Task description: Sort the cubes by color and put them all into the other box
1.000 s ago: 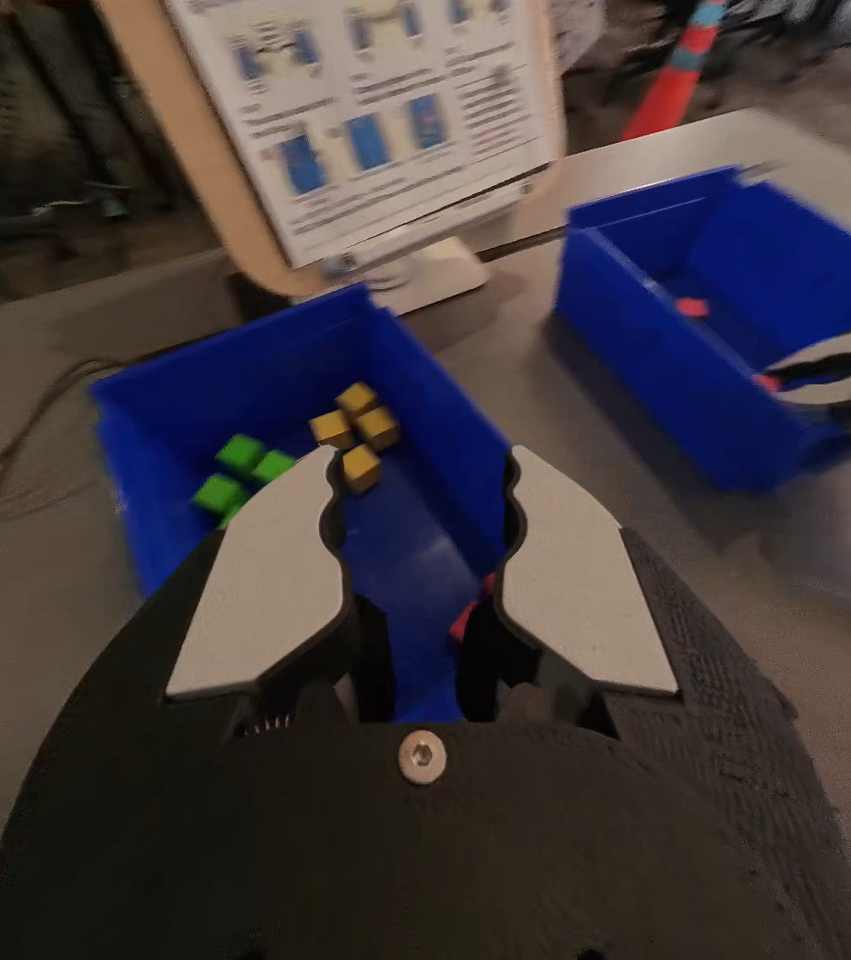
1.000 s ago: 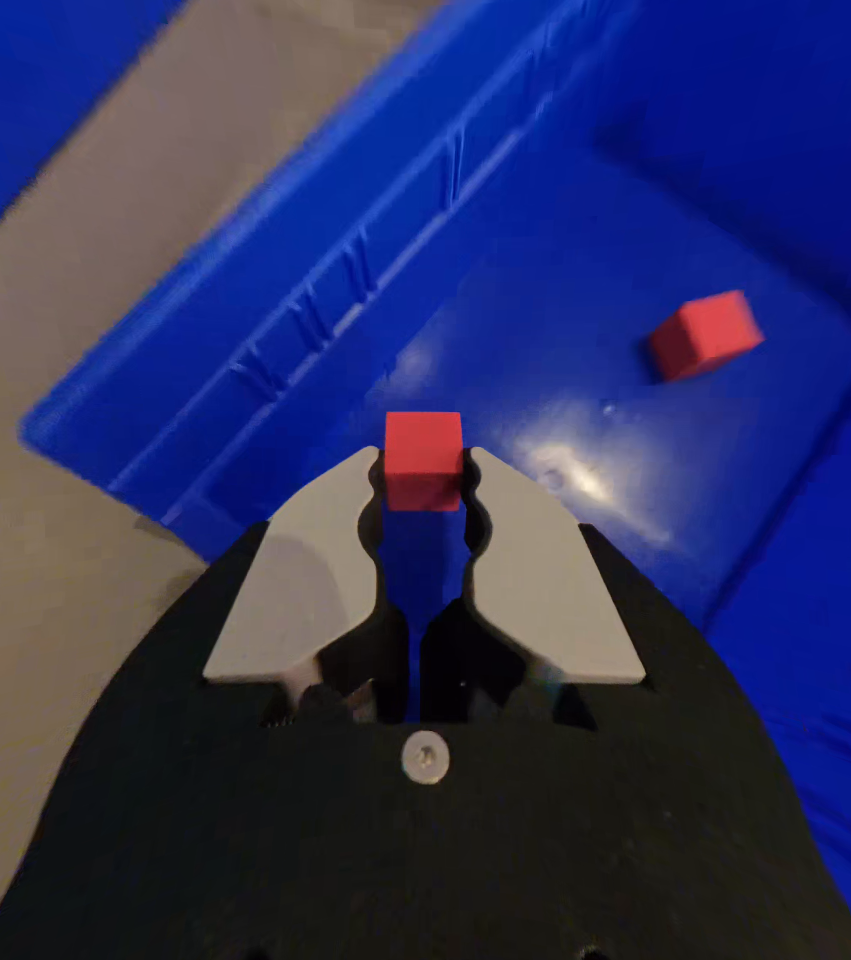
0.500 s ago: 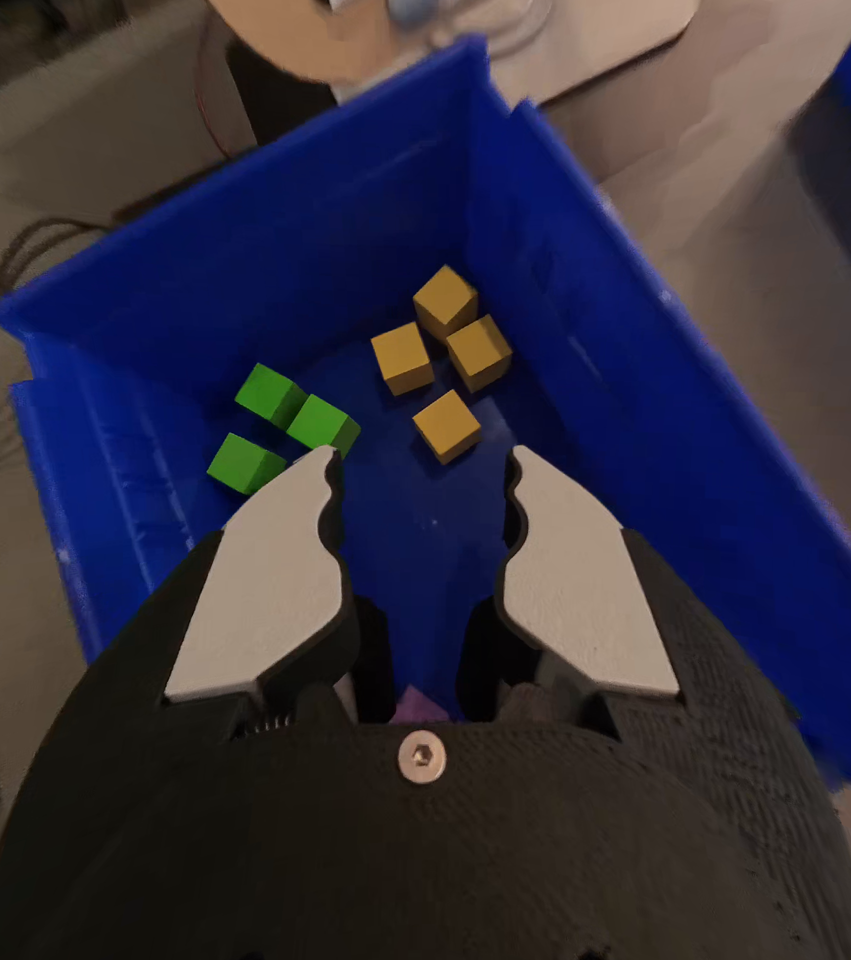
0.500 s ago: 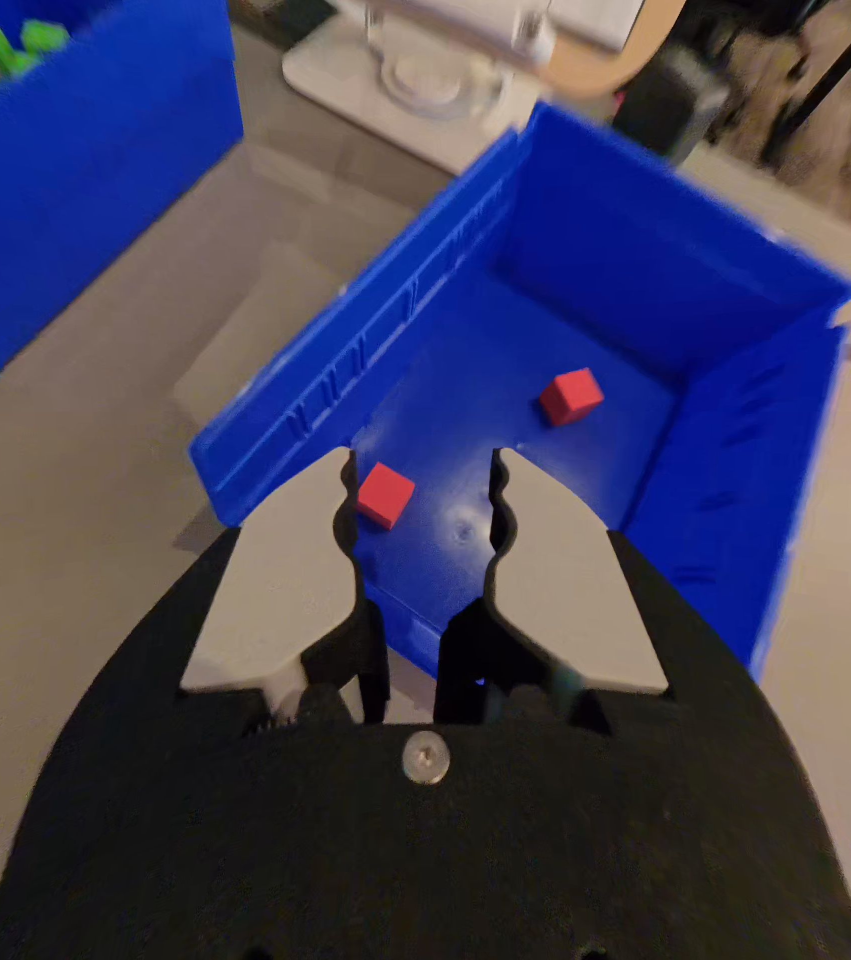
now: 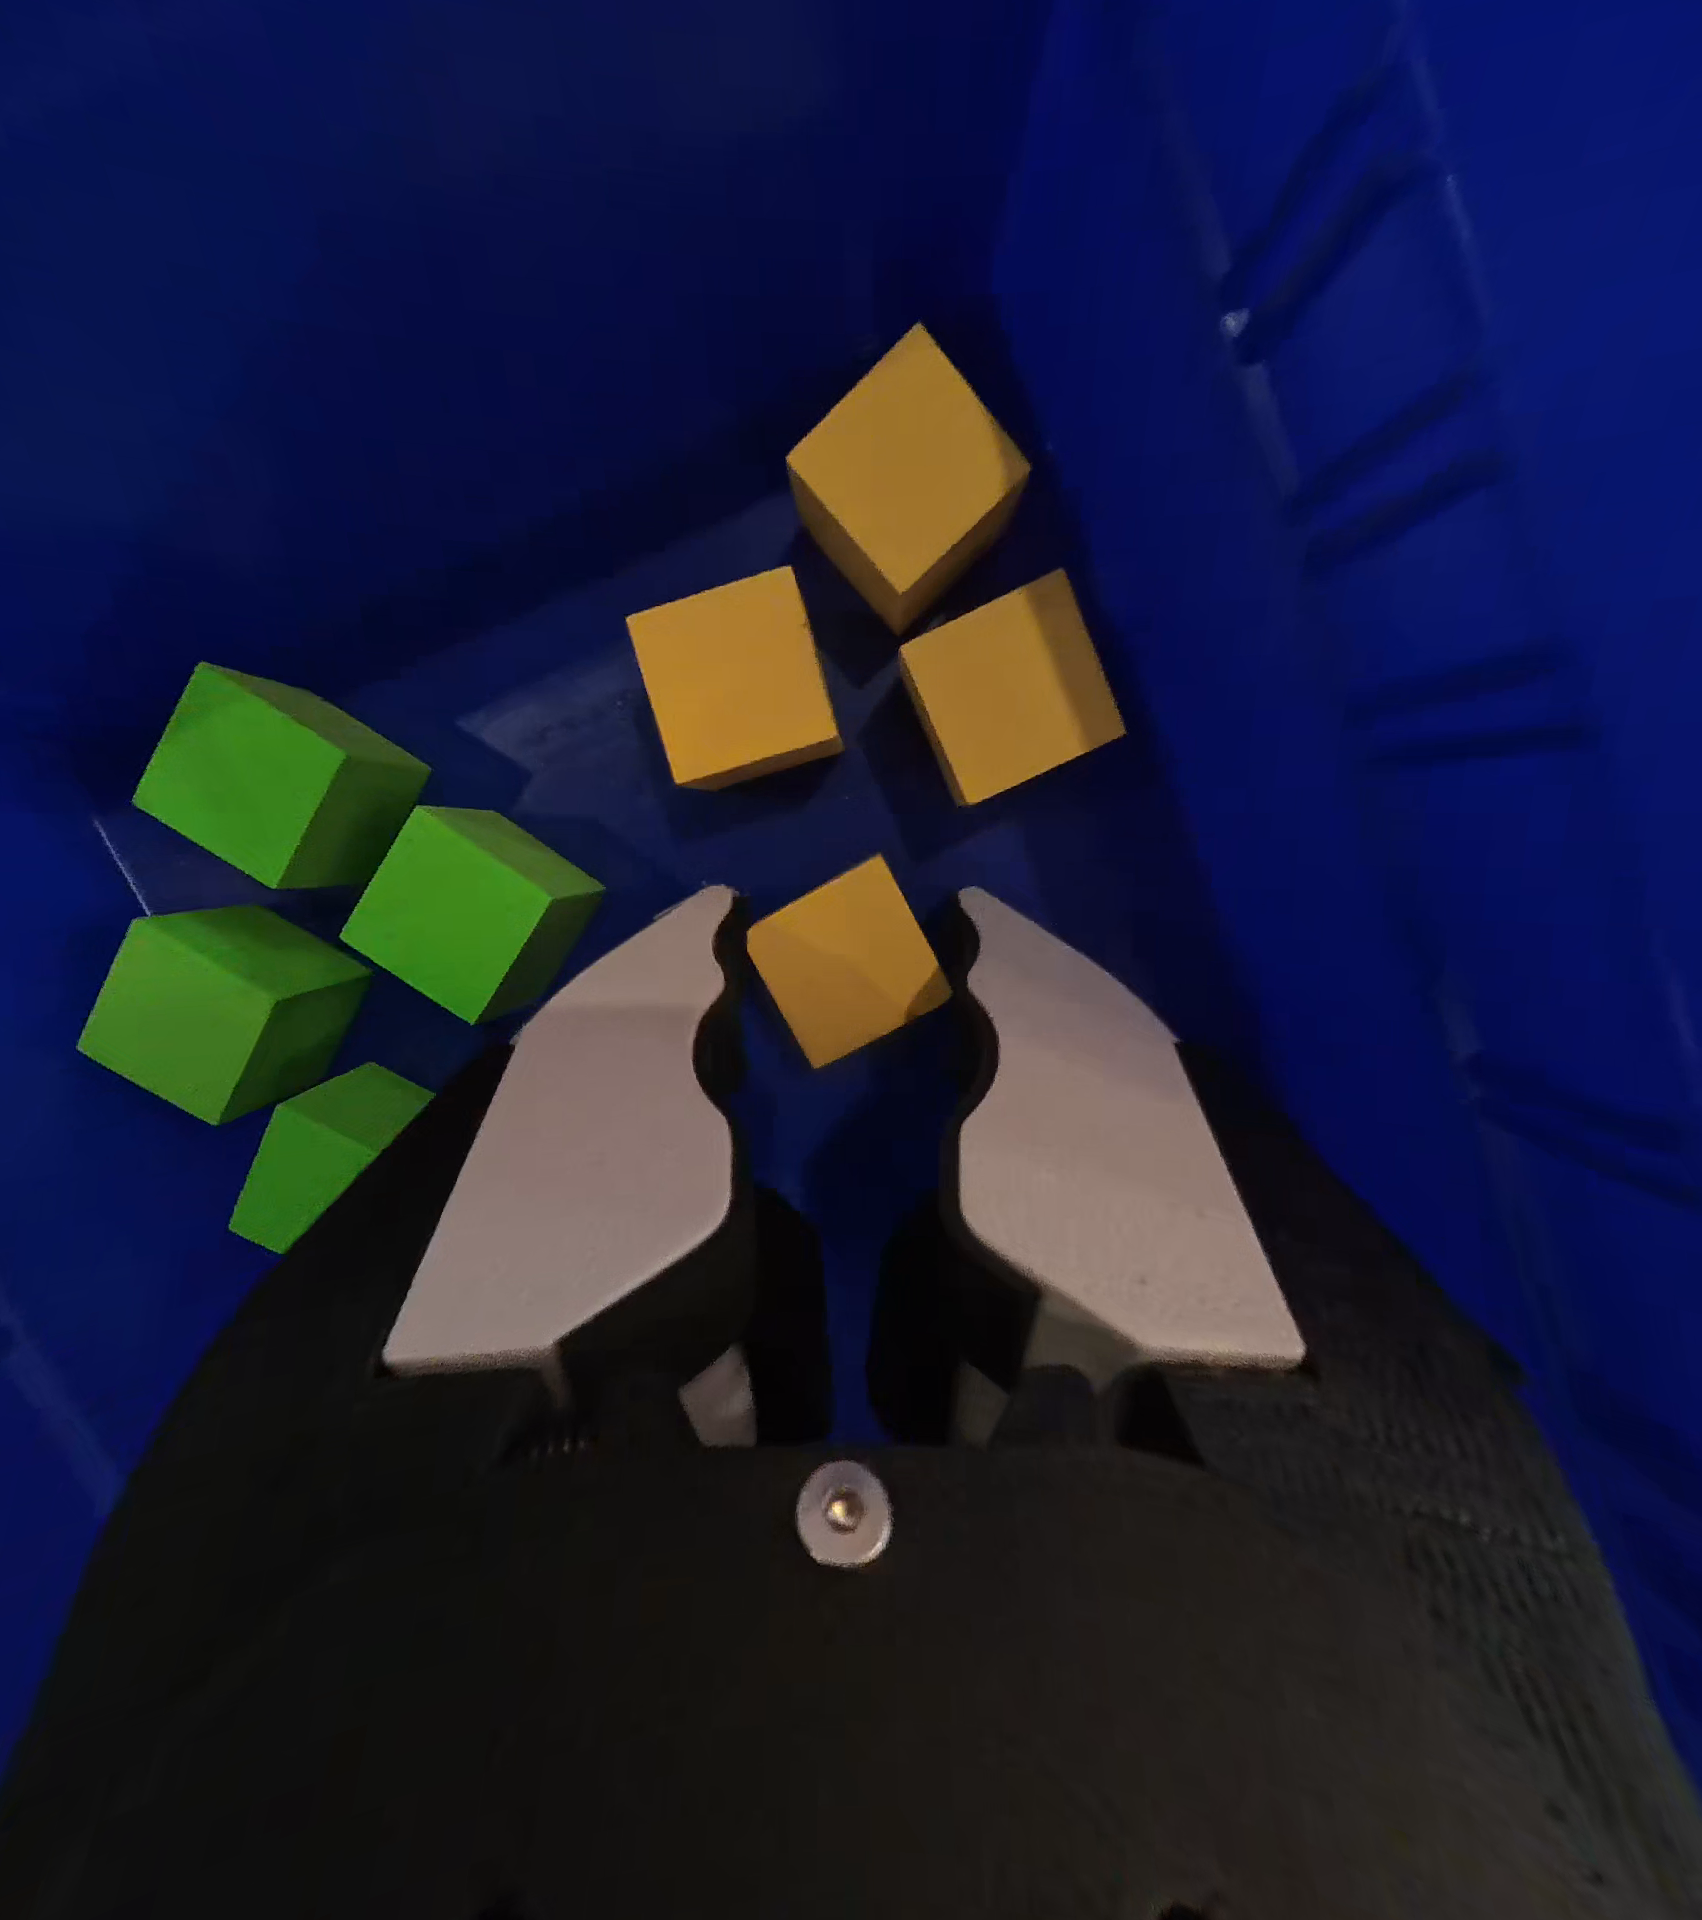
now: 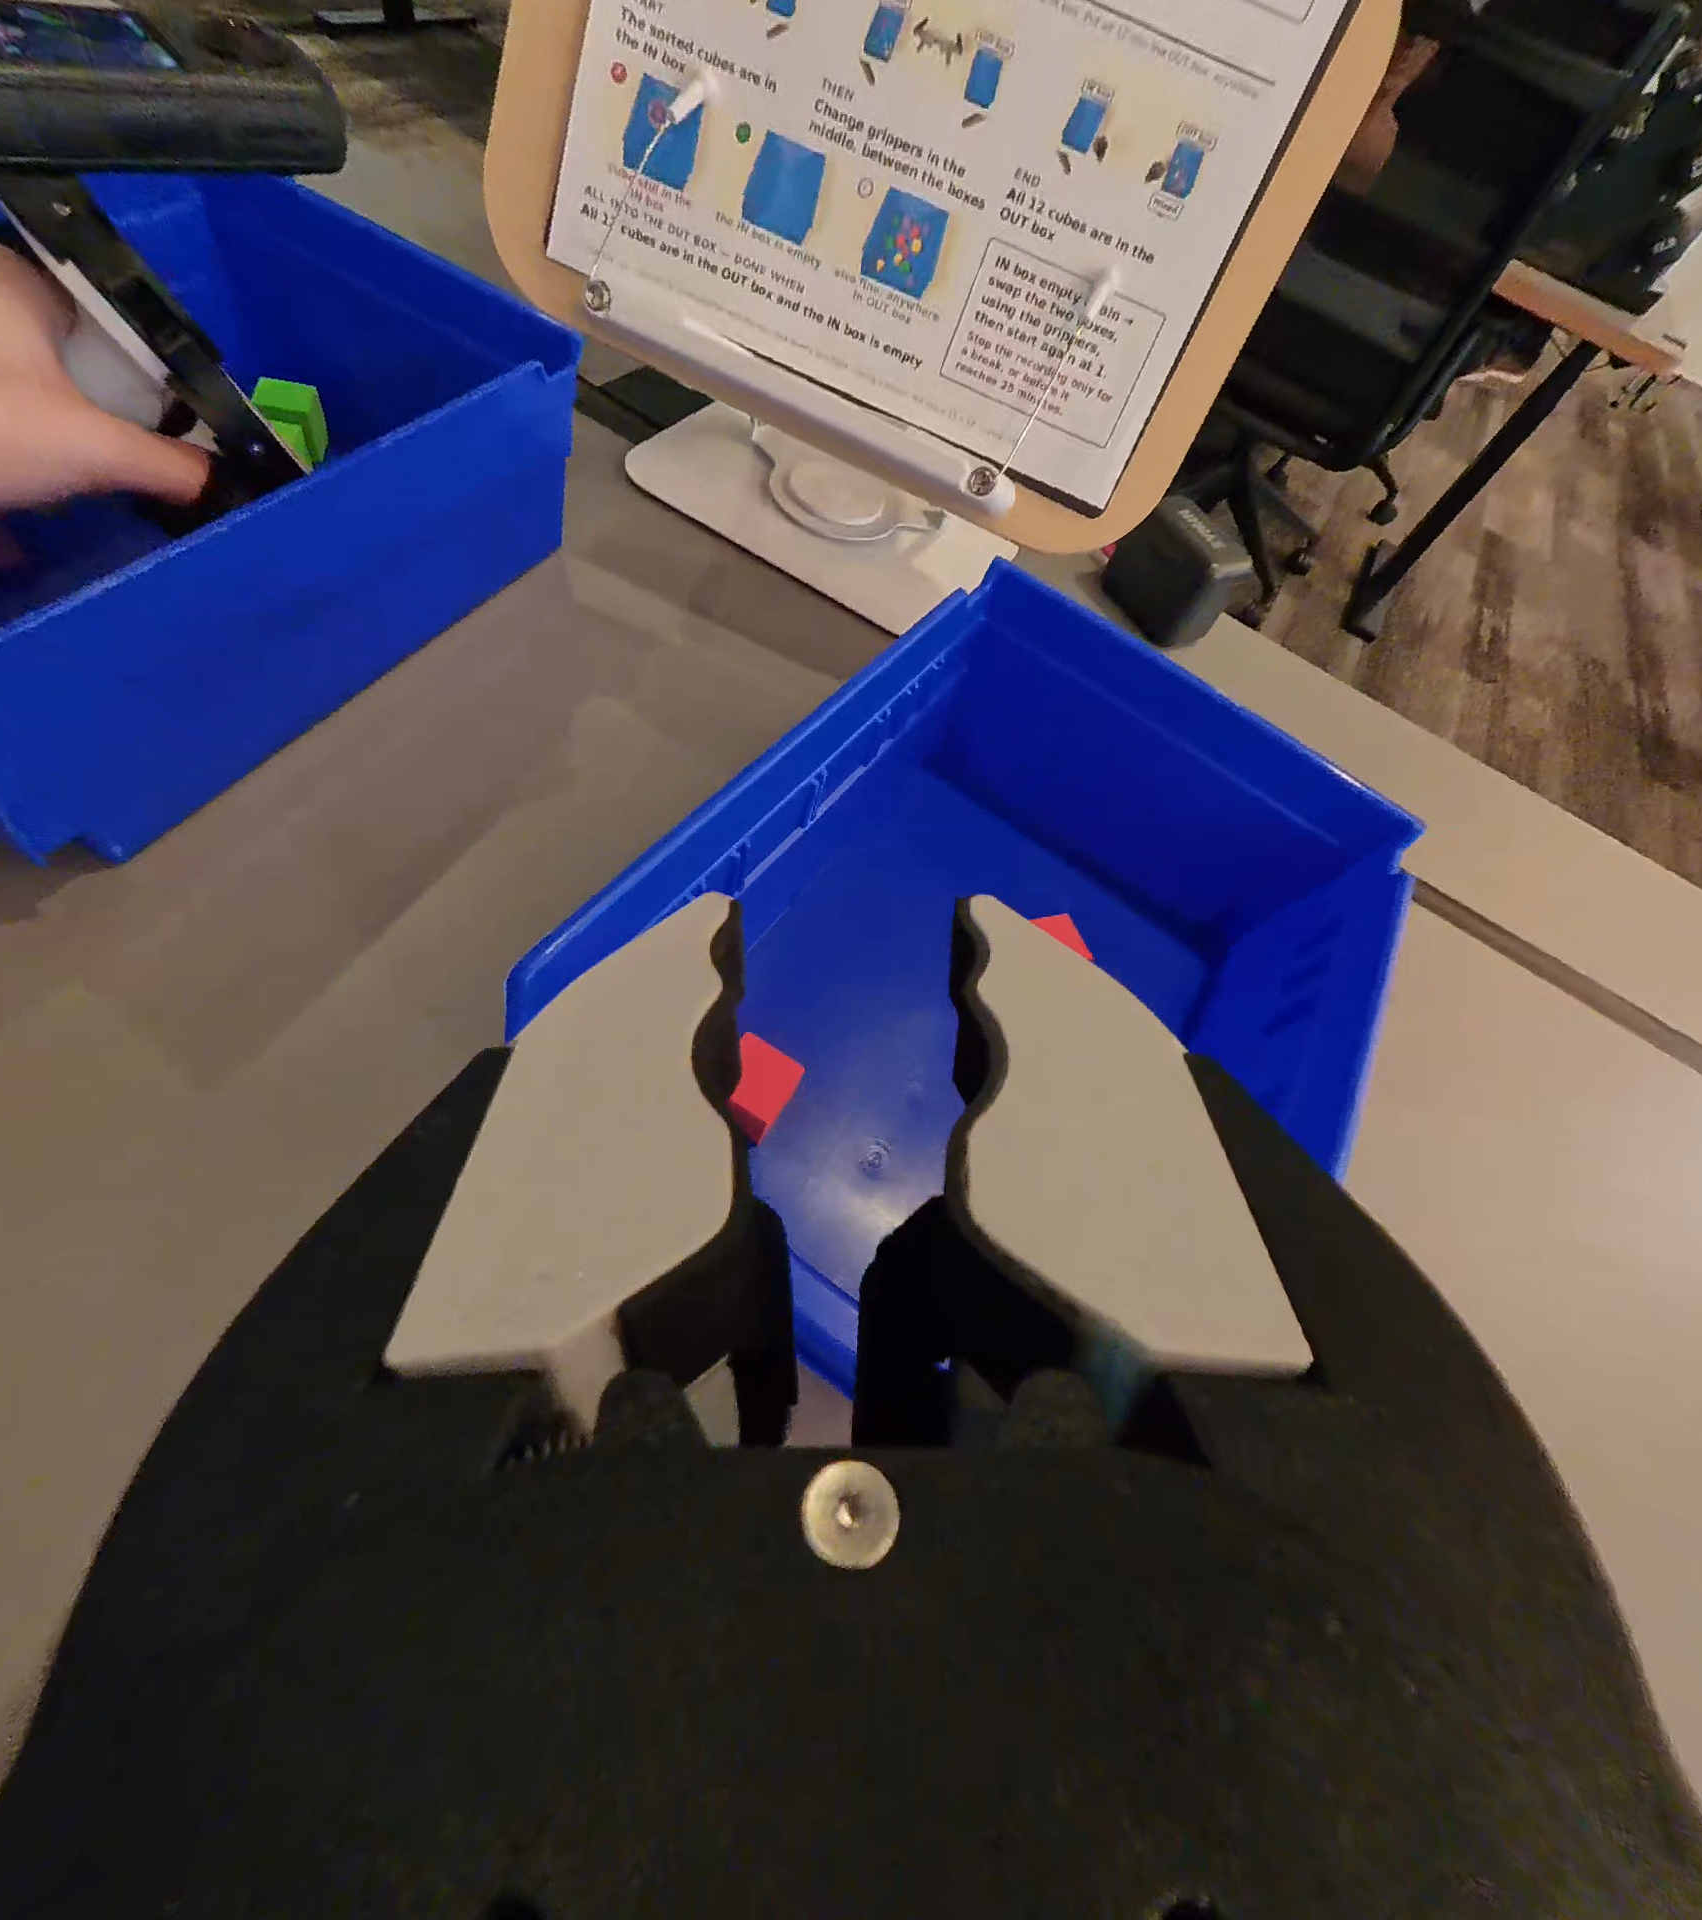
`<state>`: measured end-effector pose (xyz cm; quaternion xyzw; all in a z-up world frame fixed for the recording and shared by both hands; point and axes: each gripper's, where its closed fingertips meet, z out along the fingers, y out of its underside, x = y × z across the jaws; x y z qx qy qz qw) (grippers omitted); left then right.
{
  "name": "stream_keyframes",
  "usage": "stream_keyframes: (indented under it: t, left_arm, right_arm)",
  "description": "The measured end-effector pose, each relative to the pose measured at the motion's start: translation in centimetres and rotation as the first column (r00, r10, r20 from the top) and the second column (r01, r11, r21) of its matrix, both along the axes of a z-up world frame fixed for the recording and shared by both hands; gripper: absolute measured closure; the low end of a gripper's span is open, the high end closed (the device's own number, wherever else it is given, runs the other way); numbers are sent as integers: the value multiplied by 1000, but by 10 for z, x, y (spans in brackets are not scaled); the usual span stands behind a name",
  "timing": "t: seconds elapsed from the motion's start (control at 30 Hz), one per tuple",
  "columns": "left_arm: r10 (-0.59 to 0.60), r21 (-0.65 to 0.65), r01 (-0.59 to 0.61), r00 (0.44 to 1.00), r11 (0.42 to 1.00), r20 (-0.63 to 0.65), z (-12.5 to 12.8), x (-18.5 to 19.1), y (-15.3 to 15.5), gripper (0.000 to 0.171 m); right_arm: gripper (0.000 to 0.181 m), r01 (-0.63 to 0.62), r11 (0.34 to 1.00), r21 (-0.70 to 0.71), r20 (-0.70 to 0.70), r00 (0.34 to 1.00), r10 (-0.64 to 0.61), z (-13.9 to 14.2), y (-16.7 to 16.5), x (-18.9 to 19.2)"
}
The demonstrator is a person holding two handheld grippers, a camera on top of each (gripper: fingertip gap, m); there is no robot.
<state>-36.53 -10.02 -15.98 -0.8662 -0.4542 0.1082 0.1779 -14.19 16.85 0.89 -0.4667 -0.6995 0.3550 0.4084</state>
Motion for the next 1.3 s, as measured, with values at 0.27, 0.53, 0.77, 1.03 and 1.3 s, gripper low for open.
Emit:
stream_keyframes:
  t: [0.27,0.53,0.77,1.03,1.3]
  left_arm:
    - [-156,604,185,983,775,-102,126,82,51,137]
    - [-566,956,225,821,190,-81,223,214,113,137]
    - [-668,976,184,741,115,-60,222,249,135,137]
    - [-709,985,154,703,81,-51,221,263,151,136]
    - [-423,910,329,884,255,-201,221,214,134,87]
  right_arm:
    - [137,-258,966,-29,-100,962,254,2,-65,-2]
    - [126,-412,911,15,-365,846,389,34,-135,7]
    - [128,-486,874,-33,-423,799,428,46,-153,17]
    - [152,-474,880,-36,-411,810,419,44,-142,19]
    - [152,-219,975,36,-286,933,220,36,-61,-4]
